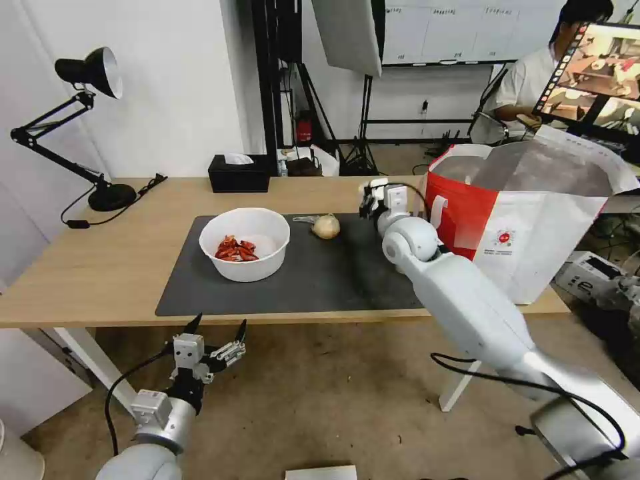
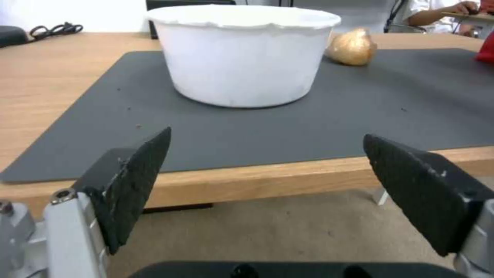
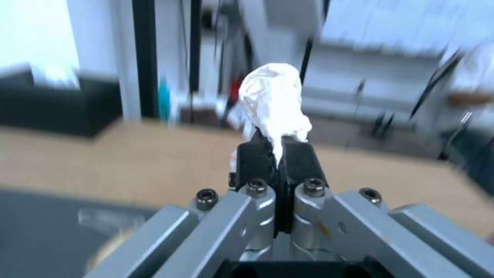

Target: Pick up the trash from the table and place it into the takeout bag.

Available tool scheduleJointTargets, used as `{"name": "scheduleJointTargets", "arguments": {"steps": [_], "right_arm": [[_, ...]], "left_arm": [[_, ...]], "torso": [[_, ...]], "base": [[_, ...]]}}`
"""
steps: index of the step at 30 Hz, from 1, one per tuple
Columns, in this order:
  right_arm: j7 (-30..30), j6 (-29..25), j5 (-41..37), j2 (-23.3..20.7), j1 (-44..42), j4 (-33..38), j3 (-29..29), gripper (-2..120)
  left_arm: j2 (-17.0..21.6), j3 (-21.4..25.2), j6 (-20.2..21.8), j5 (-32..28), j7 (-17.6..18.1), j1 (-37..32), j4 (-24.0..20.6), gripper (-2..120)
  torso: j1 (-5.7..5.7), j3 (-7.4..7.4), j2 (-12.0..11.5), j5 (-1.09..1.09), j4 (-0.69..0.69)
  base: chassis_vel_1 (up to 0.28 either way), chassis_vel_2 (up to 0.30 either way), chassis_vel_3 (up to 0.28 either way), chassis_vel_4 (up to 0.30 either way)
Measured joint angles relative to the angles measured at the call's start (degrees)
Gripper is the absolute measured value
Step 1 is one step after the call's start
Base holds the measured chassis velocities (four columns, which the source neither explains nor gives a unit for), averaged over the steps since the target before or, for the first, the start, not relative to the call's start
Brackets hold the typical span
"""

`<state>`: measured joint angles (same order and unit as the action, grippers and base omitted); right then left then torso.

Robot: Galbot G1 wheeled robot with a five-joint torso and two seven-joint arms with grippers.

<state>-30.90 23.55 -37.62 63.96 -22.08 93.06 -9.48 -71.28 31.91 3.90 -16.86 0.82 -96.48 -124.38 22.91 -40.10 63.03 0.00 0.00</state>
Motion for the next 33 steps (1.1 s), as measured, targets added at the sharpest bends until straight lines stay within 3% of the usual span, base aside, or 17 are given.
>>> {"name": "scheduleJointTargets", "arguments": {"steps": [5, 10, 16, 24, 33], "right_arm": [[-1.48, -4.99, 4.05, -5.24, -2.29, 8.68, -0.56, 0], [-1.09, -7.51, 4.94, -7.86, -4.08, 12.09, 0.05, 0], [1.27, -11.14, 3.69, -11.51, -7.86, 16.31, 5.28, 0], [0.65, -11.03, 1.23, -14.39, -9.14, 19.46, 10.36, 0], [-8.31, -4.86, -3.25, -21.70, -10.63, 20.72, 18.71, 0]], "left_arm": [[-0.45, 0.14, -0.02, 0.06, 0.01, -0.66, -0.58, 100], [-0.66, 0.08, -0.09, 0.20, 0.01, -0.75, -0.80, 100], [-0.80, -0.08, -0.12, 0.43, 0.03, -0.95, -1.15, 100], [-1.24, -0.22, -0.19, 0.80, 0.15, -1.49, -1.62, 100], [-1.27, -0.70, -0.25, 0.94, 0.16, -1.60, -2.57, 100]], "torso": [[0.00, 0.00, 0.00, 0.01, -0.01], [0.00, 0.00, 0.00, 0.01, 0.00], [0.00, 0.00, 0.00, 0.01, -0.01], [0.00, 0.00, 0.00, 0.01, 0.00], [0.00, 0.00, 0.00, 0.01, -0.01]], "base": [[0.000, 0.000, 0.000, 0.000], [0.000, 0.000, 0.000, 0.000], [0.000, 0.000, 0.000, 0.000], [0.000, 0.000, 0.000, 0.000], [0.000, 0.000, 0.000, 0.000]]}}
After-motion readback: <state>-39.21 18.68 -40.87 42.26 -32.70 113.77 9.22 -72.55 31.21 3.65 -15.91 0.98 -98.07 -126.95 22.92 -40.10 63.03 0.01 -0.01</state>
